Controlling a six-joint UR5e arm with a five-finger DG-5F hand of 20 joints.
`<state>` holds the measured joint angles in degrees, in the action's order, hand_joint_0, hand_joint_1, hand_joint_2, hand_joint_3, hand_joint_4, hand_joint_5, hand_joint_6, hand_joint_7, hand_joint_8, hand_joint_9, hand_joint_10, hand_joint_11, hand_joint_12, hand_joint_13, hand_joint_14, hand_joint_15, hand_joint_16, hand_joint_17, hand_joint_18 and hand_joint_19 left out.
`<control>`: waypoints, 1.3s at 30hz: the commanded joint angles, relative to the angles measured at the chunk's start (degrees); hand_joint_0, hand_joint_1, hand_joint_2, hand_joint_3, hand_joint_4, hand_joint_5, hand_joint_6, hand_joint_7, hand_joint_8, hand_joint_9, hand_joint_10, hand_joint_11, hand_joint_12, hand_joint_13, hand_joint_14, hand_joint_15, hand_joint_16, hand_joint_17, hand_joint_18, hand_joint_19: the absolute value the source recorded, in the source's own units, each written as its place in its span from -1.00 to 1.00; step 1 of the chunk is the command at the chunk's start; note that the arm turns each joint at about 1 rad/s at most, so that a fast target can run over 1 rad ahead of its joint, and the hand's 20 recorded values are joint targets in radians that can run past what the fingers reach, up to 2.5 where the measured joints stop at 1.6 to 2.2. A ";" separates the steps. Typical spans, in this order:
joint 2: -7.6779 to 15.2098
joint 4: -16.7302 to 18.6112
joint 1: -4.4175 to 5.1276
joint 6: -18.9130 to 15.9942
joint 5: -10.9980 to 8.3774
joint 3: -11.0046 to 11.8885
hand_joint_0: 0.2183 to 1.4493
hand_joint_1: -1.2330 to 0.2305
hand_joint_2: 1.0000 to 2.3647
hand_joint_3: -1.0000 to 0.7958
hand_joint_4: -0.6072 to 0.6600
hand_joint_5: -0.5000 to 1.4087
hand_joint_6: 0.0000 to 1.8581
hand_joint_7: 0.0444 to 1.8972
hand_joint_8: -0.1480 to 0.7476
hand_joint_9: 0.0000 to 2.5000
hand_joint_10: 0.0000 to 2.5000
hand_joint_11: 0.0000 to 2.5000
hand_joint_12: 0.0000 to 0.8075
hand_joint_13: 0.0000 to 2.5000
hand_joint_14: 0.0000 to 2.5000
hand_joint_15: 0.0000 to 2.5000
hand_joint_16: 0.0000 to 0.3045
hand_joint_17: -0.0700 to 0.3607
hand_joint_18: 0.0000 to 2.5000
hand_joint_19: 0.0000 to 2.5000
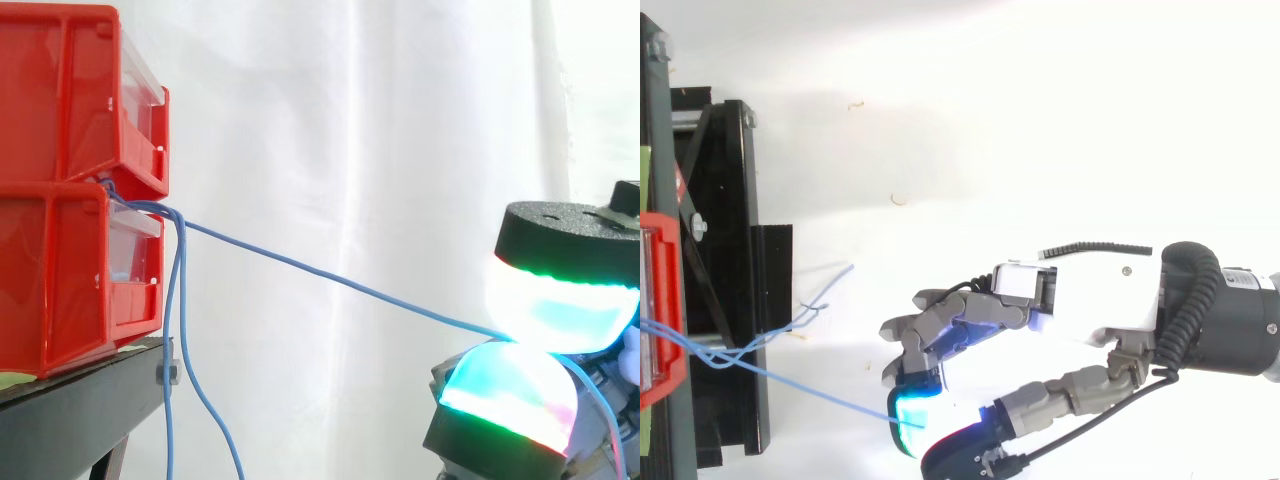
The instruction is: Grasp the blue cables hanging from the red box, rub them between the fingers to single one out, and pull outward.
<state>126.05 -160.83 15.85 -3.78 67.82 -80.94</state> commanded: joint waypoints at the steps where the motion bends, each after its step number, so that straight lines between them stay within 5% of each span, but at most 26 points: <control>1: -0.02 -0.27 -0.03 0.18 0.21 0.00 -0.29 -0.28 -0.95 -0.06 0.04 -0.69 -0.05 0.22 0.14 -0.59 -1.00 -0.88 0.04 -0.81 -1.00 -1.00 -0.64 -0.10 -1.00 -0.96; 39: -0.02 -0.27 -0.03 0.26 0.12 0.00 -0.28 -0.28 -0.95 -0.06 0.03 -0.69 -0.05 0.21 0.14 -0.58 -1.00 -0.91 0.05 -0.80 -1.00 -1.00 -0.63 -0.09 -1.00 -1.00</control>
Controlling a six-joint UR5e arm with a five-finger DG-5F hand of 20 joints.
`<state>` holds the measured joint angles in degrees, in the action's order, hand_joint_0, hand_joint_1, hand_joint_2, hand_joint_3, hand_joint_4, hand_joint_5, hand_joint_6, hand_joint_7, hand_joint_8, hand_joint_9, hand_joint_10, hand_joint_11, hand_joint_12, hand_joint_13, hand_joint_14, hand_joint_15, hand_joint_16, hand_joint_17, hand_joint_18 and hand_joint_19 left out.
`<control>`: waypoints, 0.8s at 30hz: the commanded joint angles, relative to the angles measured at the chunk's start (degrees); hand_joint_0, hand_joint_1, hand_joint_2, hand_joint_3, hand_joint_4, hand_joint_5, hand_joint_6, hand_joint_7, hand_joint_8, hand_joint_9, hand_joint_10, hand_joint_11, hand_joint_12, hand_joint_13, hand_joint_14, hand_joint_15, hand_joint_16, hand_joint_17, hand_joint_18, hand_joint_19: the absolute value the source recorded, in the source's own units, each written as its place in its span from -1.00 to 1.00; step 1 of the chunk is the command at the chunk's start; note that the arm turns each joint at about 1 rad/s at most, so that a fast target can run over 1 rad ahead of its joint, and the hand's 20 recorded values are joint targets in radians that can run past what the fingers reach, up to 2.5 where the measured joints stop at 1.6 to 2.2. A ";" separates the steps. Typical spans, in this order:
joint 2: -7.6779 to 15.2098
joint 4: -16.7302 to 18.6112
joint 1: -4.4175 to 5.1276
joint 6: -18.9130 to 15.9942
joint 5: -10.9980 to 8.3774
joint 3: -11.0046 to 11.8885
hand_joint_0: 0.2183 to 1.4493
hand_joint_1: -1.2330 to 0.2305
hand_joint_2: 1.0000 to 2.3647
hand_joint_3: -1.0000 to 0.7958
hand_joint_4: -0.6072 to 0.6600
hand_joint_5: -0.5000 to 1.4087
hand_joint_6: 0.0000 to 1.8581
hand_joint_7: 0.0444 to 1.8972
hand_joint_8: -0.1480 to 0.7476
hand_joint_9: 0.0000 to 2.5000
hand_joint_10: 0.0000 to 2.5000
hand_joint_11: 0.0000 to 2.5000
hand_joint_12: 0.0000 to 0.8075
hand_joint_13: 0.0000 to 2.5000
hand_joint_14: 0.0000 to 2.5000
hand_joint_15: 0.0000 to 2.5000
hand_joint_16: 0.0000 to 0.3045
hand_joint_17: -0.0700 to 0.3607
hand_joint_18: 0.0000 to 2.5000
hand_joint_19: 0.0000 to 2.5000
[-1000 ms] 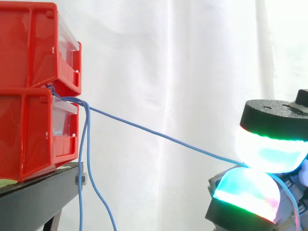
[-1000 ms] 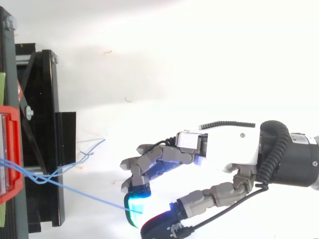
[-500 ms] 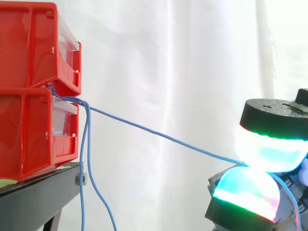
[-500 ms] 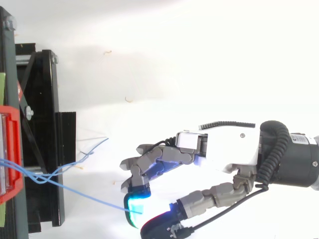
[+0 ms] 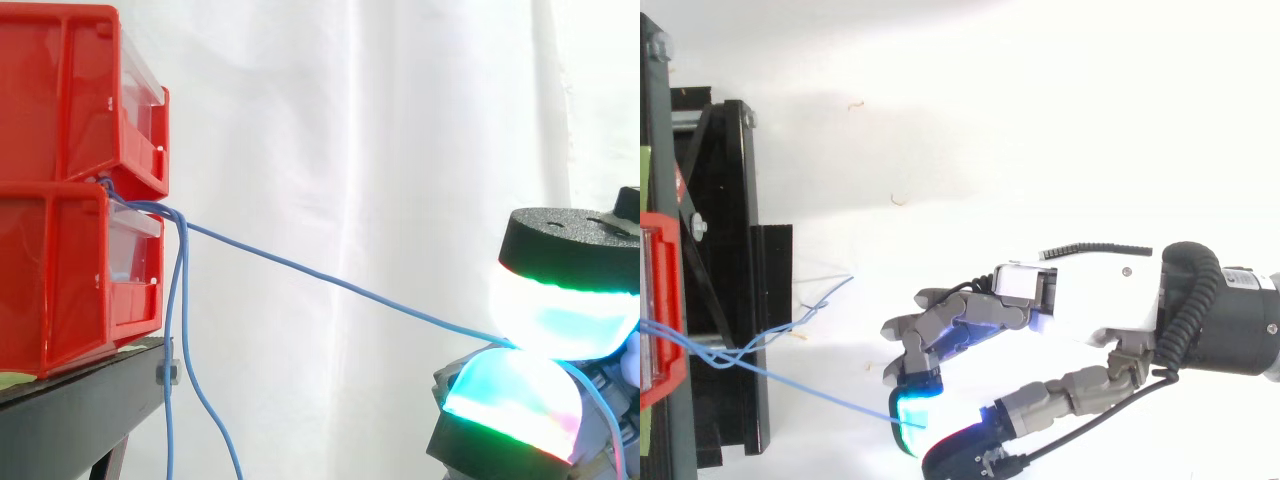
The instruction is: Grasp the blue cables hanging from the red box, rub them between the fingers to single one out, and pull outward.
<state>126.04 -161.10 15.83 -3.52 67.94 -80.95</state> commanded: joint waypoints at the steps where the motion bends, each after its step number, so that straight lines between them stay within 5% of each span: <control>1: 0.09 0.00 0.07 0.00 0.00 0.00 -0.28 -0.28 -0.95 -0.06 0.03 -0.69 -0.05 0.22 0.15 -0.58 -1.00 -0.90 0.05 -0.80 -1.00 -1.00 -0.63 -0.08 -1.00 -1.00; 24: 0.00 0.00 -0.01 0.00 0.00 0.09 -0.29 -0.29 -0.95 -0.08 -0.01 -0.69 -0.05 0.24 0.15 -0.54 -0.99 -0.75 0.12 -0.78 -1.00 -1.00 -0.64 -0.10 -1.00 -0.70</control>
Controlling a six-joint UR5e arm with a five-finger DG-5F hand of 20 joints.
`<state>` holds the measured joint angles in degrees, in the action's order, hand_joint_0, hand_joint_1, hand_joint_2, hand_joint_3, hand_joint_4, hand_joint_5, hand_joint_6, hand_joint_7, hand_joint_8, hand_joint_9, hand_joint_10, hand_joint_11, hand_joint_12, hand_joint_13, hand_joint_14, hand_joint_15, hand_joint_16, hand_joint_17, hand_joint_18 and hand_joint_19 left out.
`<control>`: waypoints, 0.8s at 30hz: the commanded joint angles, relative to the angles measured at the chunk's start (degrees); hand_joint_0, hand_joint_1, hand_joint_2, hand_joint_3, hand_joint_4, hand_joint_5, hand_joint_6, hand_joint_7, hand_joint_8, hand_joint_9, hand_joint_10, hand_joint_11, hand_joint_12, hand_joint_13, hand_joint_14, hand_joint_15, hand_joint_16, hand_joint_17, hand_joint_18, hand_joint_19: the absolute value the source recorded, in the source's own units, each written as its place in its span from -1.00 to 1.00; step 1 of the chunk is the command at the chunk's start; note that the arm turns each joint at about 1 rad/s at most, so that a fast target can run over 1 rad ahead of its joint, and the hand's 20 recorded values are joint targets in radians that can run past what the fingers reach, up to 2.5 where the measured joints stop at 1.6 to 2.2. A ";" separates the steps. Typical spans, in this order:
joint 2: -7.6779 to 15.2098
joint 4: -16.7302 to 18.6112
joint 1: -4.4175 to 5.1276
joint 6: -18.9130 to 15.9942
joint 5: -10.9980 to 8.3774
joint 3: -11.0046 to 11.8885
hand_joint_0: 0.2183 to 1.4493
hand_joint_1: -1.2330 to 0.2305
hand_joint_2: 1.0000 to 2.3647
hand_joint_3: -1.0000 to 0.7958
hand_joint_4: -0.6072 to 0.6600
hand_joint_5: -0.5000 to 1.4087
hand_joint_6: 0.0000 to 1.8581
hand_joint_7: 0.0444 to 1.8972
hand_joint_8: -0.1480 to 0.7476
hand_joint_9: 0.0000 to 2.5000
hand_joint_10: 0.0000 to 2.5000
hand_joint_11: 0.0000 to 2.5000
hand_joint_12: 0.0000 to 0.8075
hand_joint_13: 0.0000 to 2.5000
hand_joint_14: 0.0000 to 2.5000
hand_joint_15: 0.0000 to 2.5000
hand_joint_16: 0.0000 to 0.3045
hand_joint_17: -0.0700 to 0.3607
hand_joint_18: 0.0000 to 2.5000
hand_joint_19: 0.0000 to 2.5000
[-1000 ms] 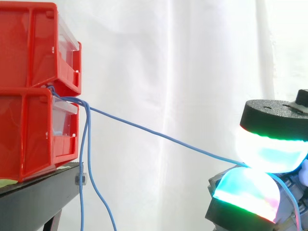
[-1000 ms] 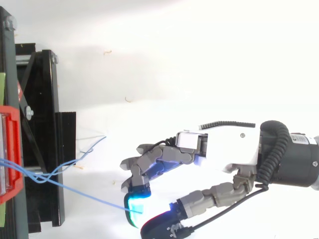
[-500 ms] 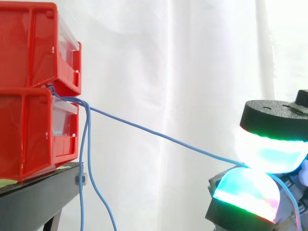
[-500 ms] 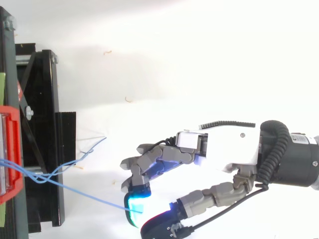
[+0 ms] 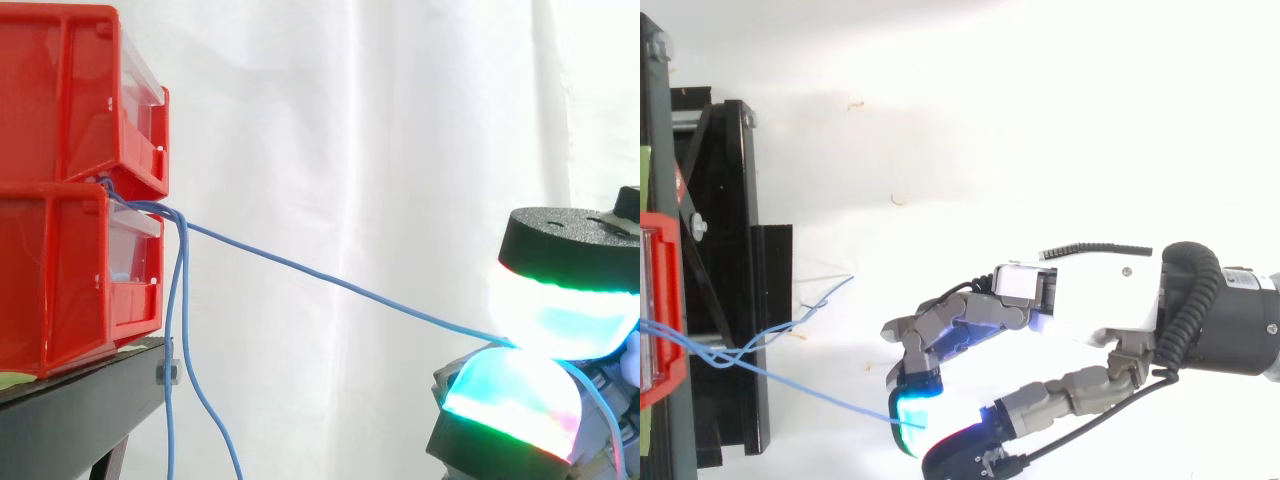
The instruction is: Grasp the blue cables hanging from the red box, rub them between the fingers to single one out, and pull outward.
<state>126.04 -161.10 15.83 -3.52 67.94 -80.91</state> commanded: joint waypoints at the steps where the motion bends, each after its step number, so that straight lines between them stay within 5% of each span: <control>1: -0.01 -0.01 -0.01 -0.09 0.00 -0.04 -0.29 -0.29 -0.95 -0.08 0.00 -0.69 -0.05 0.26 0.14 -0.54 -0.99 -0.76 0.11 -0.78 -1.00 -1.00 -0.64 -0.10 -1.00 -0.71; 24: -0.01 0.08 -0.01 0.00 0.00 -0.04 -0.29 -0.28 -0.95 -0.07 0.01 -0.69 -0.05 0.21 0.14 -0.57 -1.00 -0.85 0.05 -0.82 -1.00 -1.00 -0.65 -0.12 -1.00 -0.80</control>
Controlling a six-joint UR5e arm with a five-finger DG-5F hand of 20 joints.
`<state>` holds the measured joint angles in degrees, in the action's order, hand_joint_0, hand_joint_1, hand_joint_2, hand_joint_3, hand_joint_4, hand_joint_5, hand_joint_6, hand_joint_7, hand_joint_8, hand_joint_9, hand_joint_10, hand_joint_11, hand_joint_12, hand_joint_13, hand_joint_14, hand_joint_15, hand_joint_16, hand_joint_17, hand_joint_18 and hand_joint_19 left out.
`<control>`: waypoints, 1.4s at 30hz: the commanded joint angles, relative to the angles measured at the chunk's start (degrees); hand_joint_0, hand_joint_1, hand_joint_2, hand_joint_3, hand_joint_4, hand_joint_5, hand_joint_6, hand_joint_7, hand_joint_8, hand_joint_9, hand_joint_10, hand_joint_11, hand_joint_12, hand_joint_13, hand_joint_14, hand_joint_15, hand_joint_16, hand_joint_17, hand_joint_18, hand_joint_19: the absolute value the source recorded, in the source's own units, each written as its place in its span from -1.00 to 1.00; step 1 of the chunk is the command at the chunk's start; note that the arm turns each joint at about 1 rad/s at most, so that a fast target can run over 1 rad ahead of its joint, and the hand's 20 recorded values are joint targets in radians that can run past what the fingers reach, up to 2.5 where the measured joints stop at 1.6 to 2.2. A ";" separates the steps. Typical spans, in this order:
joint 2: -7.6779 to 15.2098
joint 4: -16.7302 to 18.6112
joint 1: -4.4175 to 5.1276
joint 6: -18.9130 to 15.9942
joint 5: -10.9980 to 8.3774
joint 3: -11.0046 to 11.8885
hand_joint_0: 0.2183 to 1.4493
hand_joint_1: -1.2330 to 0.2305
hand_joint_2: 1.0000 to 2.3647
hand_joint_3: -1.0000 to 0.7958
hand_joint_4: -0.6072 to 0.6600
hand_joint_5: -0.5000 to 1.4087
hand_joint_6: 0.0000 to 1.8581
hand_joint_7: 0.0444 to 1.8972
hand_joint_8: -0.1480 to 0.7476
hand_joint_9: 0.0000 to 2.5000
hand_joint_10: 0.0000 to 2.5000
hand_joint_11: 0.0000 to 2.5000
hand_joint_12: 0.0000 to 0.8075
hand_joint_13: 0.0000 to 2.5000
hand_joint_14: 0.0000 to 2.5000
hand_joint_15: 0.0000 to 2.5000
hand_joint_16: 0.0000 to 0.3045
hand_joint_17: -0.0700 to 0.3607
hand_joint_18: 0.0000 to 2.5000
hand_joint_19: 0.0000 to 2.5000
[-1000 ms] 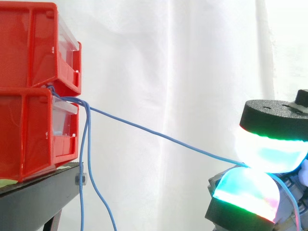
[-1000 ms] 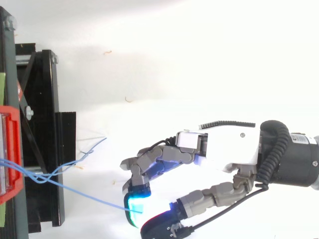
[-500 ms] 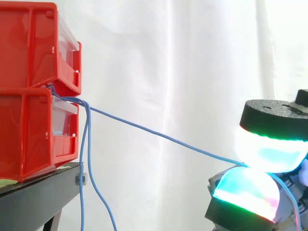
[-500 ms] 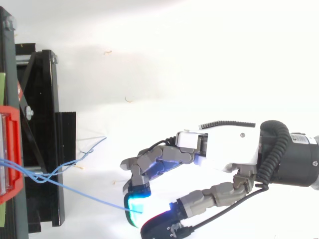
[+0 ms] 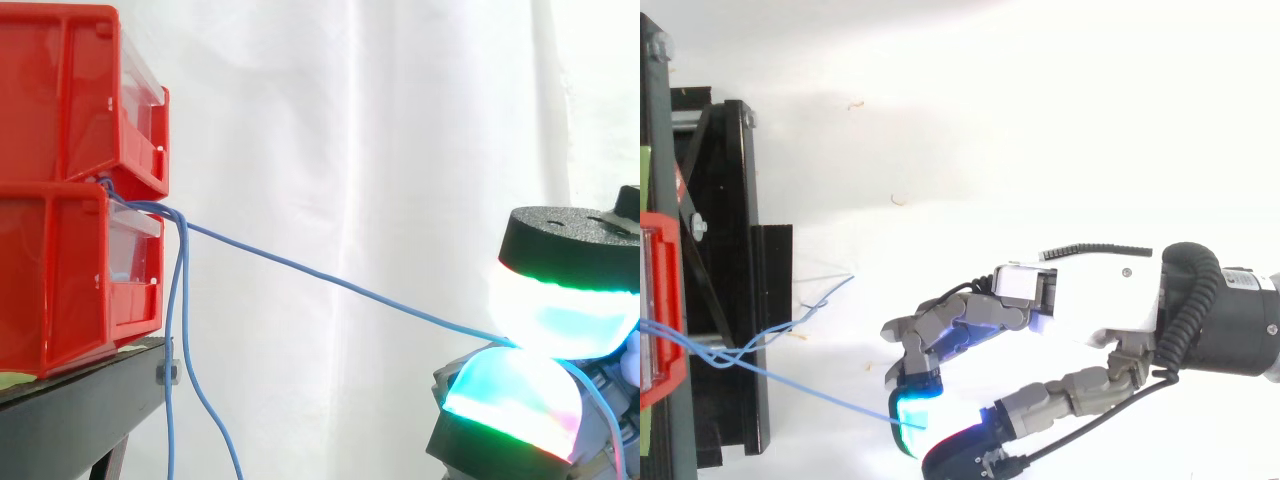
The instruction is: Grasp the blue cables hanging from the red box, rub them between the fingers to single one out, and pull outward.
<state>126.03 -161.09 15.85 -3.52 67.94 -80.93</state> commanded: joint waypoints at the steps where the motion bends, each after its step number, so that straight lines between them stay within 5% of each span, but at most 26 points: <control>1: 0.00 0.07 -0.03 0.00 -0.09 -0.02 -0.29 -0.28 -0.95 -0.07 0.01 -0.69 -0.05 0.21 0.15 -0.57 -1.00 -0.85 0.08 -0.82 -1.00 -1.00 -0.65 -0.11 -1.00 -0.83; 10: 0.09 -0.01 -0.03 0.00 0.00 -0.02 -0.28 -0.27 -0.95 -0.06 0.03 -0.69 -0.05 0.21 0.14 -0.59 -1.00 -0.94 0.01 -0.82 -1.00 -1.00 -0.67 -0.15 -1.00 -0.97; 42: 0.09 0.07 0.06 0.00 -0.09 -0.02 -0.28 -0.27 -0.95 -0.06 0.03 -0.69 -0.05 0.21 0.14 -0.59 -1.00 -0.95 0.01 -0.82 -1.00 -1.00 -0.67 -0.14 -1.00 -0.98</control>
<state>126.06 -161.06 15.90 -3.52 67.91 -80.93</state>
